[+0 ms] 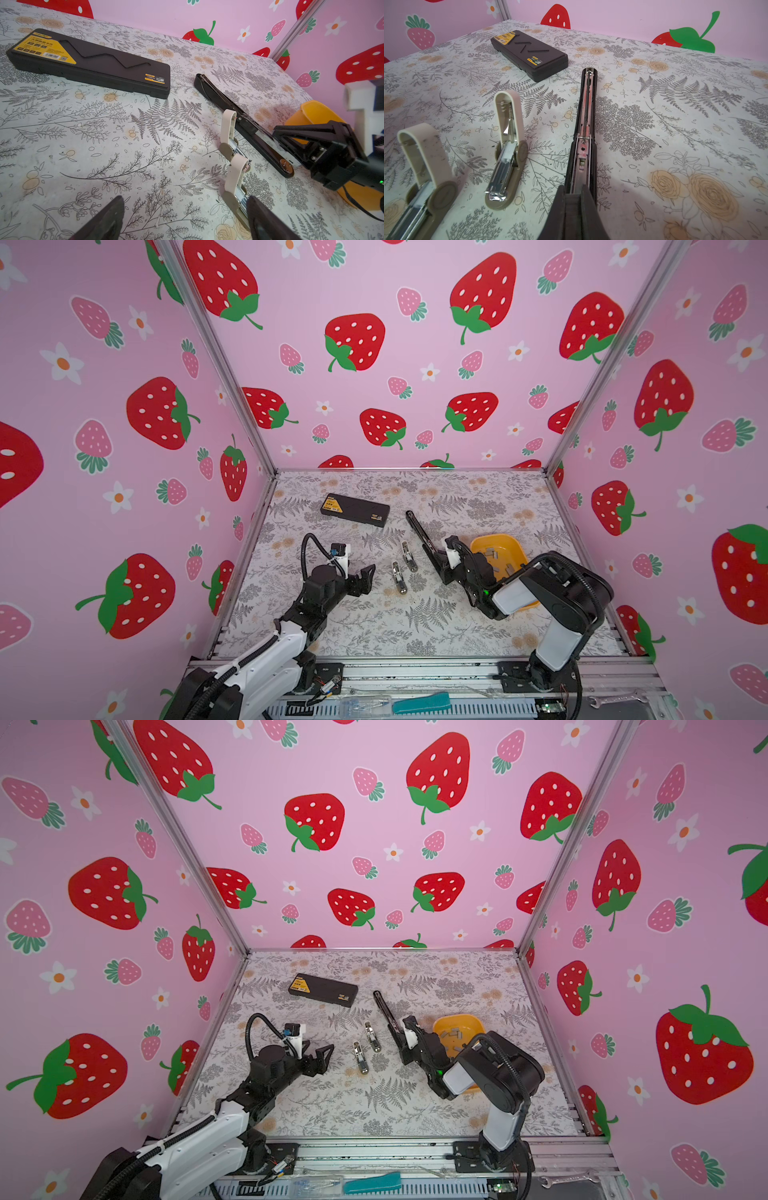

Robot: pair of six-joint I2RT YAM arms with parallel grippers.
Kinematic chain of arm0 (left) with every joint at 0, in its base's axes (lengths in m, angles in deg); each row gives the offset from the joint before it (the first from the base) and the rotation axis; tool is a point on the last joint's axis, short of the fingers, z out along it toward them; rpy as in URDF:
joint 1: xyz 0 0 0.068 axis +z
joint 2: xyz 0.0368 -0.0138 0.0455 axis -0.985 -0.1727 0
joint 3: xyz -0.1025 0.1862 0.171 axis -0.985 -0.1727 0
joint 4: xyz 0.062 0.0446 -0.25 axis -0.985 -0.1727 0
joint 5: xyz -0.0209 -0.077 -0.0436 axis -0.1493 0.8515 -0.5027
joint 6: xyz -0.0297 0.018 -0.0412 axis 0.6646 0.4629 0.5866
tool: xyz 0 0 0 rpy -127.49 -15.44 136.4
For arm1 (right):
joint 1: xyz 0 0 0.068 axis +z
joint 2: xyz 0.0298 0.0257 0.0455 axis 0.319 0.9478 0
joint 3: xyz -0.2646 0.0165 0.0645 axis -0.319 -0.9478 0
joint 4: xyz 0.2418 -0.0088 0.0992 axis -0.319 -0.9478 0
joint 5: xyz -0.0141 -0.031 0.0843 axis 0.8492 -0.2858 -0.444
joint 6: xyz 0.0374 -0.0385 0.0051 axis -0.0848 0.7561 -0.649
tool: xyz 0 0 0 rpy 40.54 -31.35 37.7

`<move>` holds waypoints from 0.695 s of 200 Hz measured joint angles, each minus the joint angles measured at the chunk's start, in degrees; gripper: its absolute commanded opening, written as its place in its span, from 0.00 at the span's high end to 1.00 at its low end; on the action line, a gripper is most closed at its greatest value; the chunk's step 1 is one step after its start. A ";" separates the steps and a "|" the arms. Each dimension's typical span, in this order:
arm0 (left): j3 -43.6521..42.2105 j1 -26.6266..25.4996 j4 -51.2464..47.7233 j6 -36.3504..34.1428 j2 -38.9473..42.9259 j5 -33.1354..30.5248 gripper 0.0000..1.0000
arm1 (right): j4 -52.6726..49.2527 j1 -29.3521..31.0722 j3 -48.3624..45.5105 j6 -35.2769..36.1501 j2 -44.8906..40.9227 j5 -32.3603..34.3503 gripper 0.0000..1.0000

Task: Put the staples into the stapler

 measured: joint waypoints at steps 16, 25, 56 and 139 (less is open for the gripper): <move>0.00 0.00 0.00 0.00 0.00 0.00 0.07 | 0.02 0.00 -0.33 0.02 0.00 0.02 1.00; 0.00 0.00 0.00 0.00 0.00 0.00 0.07 | 0.09 0.00 -0.42 0.02 -0.07 0.04 1.00; 0.00 0.00 0.00 0.00 0.00 0.00 0.07 | -0.44 0.00 -0.50 0.15 -0.98 0.07 1.00; 0.00 0.00 0.00 0.00 0.00 0.00 0.07 | -2.16 0.00 -0.50 0.46 -5.88 0.00 1.00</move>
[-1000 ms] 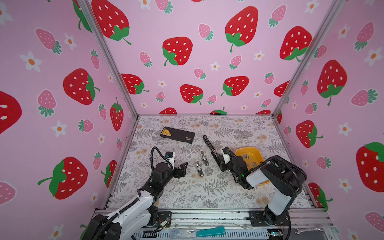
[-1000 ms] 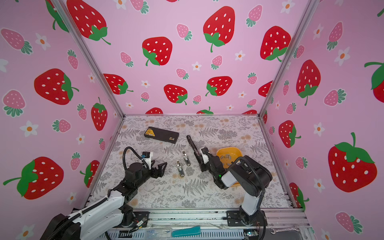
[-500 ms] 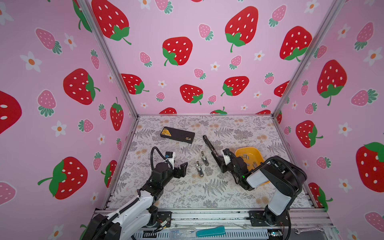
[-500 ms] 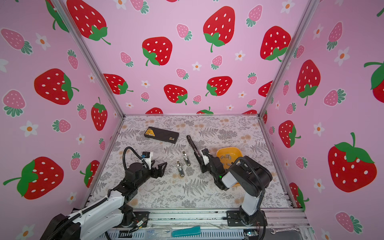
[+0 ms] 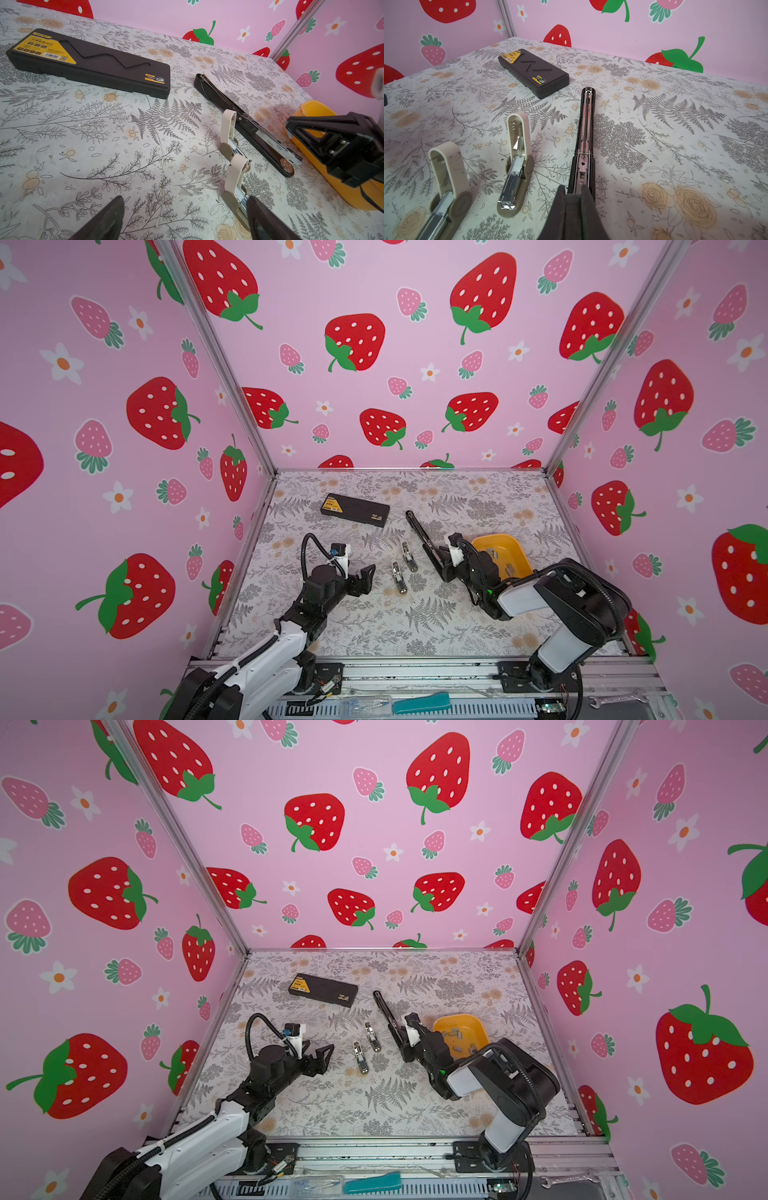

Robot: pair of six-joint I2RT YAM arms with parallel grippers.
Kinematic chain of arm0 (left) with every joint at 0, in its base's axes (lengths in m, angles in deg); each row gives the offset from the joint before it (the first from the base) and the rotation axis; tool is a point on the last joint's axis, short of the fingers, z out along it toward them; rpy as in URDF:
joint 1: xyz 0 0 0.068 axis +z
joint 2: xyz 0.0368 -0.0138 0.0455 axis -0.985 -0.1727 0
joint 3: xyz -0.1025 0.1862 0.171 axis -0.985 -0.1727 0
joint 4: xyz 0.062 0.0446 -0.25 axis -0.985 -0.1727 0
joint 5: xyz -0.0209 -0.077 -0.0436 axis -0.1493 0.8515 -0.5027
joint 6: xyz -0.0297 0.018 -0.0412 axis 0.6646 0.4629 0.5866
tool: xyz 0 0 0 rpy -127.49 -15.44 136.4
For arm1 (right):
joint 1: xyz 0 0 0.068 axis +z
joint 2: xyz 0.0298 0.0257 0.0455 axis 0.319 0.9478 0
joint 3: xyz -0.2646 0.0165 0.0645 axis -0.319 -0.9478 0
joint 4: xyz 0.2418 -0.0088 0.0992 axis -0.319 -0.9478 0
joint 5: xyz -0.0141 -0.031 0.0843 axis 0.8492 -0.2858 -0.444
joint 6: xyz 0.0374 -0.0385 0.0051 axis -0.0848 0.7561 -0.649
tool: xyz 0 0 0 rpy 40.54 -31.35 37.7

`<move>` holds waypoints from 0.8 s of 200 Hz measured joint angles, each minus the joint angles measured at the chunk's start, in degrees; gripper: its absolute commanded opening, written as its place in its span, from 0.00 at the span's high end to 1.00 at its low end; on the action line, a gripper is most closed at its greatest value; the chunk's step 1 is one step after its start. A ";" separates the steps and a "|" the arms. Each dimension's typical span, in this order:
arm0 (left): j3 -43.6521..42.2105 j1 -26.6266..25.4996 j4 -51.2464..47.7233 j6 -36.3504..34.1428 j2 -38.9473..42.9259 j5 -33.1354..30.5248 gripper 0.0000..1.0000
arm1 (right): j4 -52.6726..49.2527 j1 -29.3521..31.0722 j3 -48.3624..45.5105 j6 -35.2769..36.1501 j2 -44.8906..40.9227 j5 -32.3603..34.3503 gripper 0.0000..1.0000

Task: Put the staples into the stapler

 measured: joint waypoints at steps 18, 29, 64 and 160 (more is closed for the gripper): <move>0.00 0.00 0.00 0.00 0.00 0.00 0.07 | 0.00 0.00 0.02 -0.04 1.22 0.02 1.00; 0.00 0.00 0.00 0.00 0.00 0.00 0.07 | -0.02 0.00 0.02 -0.02 2.14 0.00 1.00; 0.00 0.00 0.00 0.00 0.00 0.00 0.07 | -0.20 0.00 0.13 -0.04 3.54 0.02 1.00; 0.00 -0.04 0.00 0.00 0.00 0.00 0.07 | -0.22 0.00 0.66 0.17 3.56 0.81 1.00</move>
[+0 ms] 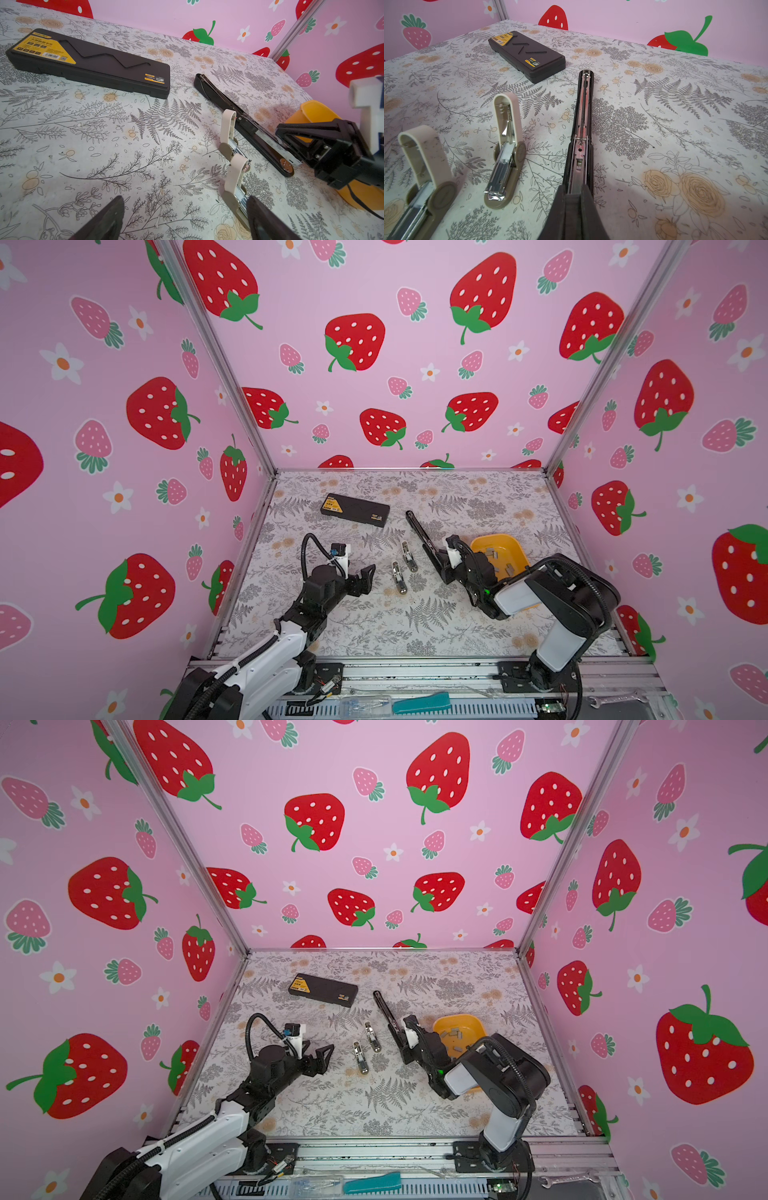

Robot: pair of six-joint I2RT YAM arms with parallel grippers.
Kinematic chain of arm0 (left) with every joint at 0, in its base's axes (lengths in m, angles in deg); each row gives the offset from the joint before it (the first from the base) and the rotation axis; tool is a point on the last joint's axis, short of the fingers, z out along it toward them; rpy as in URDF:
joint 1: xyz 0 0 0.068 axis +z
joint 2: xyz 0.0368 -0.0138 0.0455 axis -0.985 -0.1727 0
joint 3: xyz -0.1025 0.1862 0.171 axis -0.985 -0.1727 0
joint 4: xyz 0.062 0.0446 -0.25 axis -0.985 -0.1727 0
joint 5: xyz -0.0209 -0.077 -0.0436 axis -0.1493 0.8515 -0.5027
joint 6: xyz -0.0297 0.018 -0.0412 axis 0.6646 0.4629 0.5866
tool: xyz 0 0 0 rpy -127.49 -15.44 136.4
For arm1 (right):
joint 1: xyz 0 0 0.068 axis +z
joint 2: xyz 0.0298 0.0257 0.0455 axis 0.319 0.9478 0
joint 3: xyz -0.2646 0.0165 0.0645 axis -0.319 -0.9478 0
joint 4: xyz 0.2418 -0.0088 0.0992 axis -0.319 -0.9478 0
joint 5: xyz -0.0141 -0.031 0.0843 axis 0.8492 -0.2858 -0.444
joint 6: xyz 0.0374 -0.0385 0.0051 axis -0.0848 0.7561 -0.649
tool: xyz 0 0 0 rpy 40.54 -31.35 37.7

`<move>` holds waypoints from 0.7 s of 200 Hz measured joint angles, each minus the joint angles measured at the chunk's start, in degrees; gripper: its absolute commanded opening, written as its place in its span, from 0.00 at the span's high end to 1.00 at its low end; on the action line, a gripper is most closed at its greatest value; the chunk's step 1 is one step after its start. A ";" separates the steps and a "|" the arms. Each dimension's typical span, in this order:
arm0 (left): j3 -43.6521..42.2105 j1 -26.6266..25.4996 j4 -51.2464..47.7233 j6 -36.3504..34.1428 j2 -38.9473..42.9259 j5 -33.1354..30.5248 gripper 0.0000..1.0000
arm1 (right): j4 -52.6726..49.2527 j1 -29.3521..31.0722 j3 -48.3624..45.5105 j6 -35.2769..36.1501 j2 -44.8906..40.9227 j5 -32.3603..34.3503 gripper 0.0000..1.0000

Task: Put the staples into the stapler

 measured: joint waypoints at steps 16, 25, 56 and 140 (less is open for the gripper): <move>0.00 0.00 0.00 0.00 0.00 0.00 0.07 | -0.04 0.00 0.00 0.26 -0.02 0.07 1.00; 0.00 0.00 0.00 0.00 0.00 0.00 0.07 | -0.09 -0.02 0.00 0.46 -0.02 0.13 1.00; 0.00 0.00 0.00 0.00 0.00 0.00 0.07 | -0.26 -0.02 0.00 0.83 -0.04 0.57 1.00; 0.00 0.00 0.00 0.00 0.00 0.00 0.07 | -0.44 -0.02 0.42 0.83 -0.02 0.92 1.00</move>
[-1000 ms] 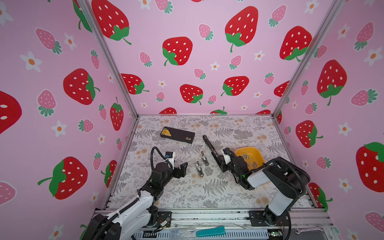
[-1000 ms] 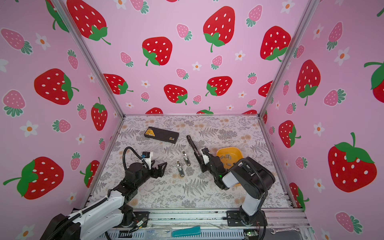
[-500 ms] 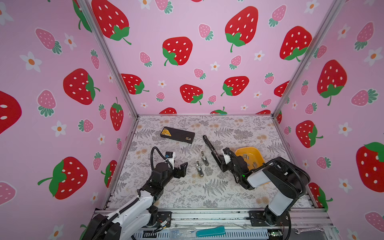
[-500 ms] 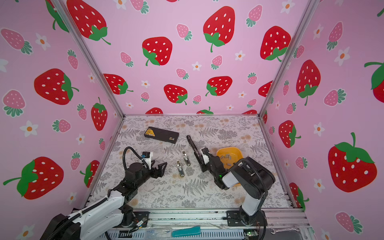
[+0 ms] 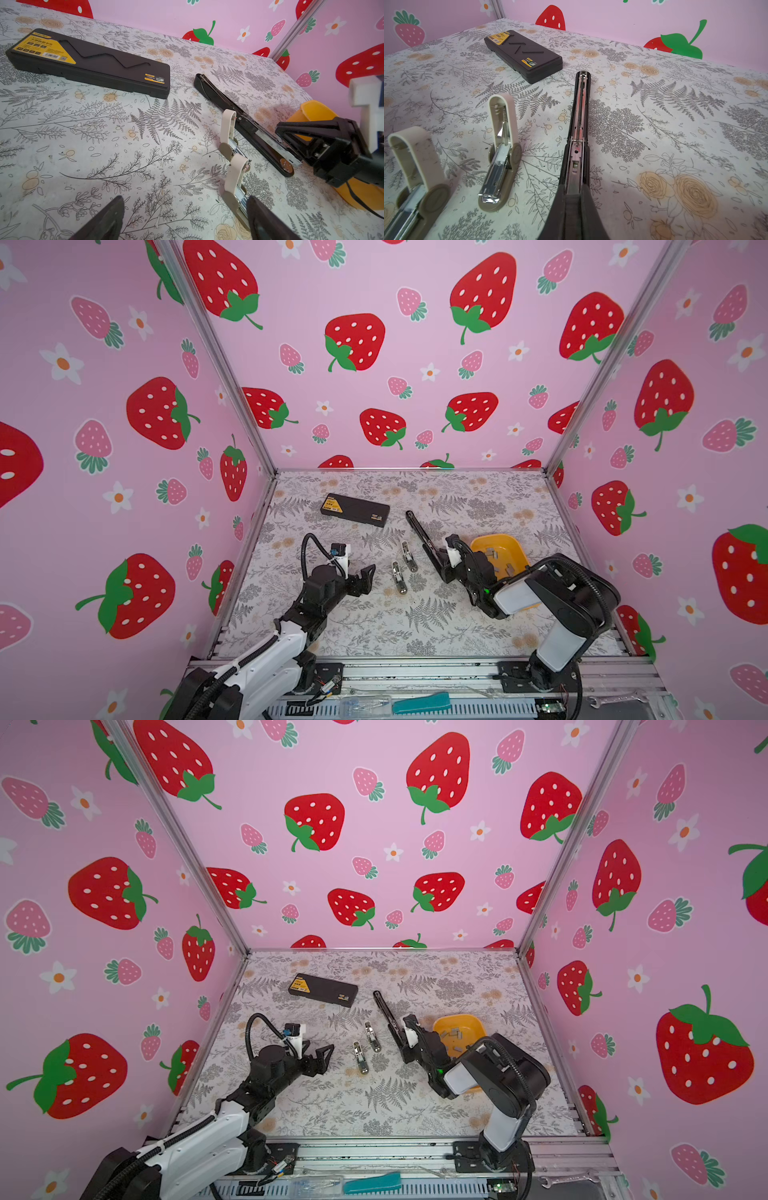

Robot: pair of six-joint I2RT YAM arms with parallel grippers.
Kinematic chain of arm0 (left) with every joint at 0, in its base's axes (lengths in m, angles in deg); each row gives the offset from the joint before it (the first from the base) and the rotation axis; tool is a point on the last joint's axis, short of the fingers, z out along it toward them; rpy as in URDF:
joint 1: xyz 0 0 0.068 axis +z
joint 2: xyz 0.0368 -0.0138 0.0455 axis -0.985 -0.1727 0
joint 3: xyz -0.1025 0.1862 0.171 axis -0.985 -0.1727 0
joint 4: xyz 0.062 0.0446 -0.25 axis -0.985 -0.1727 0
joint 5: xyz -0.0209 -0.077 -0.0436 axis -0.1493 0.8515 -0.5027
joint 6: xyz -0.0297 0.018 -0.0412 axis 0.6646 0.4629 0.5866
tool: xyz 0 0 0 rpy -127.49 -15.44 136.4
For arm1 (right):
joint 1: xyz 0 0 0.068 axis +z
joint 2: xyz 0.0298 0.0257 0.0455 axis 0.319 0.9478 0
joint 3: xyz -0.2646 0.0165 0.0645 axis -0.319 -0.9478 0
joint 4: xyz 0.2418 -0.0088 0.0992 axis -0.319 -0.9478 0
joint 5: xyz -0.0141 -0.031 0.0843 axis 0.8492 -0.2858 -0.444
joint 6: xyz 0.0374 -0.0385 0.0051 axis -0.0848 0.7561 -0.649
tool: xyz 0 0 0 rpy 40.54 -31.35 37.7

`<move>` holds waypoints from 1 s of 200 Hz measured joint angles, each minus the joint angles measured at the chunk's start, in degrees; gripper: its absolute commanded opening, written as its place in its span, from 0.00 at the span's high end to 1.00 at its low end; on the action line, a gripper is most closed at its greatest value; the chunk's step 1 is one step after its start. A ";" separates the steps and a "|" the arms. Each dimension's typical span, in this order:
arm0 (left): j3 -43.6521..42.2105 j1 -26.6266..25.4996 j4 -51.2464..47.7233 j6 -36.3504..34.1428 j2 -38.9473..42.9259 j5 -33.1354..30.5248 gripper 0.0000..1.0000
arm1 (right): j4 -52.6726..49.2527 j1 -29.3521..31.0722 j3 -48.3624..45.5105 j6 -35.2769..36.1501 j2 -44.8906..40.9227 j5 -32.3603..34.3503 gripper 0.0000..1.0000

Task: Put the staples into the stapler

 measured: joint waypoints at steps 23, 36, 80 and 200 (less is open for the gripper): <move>0.00 0.00 0.00 0.00 0.00 0.00 0.07 | 0.00 0.00 0.00 0.00 0.04 0.00 1.00; 0.00 0.00 0.00 0.00 0.00 0.00 0.07 | 0.02 0.00 0.07 0.00 0.31 0.00 1.00; 0.00 -0.02 0.00 0.00 0.00 0.00 0.07 | 0.00 0.00 0.48 0.00 1.38 0.00 1.00; 0.00 -0.07 0.00 0.00 0.00 0.00 0.07 | -0.02 0.00 -0.26 -0.26 1.40 -0.04 1.00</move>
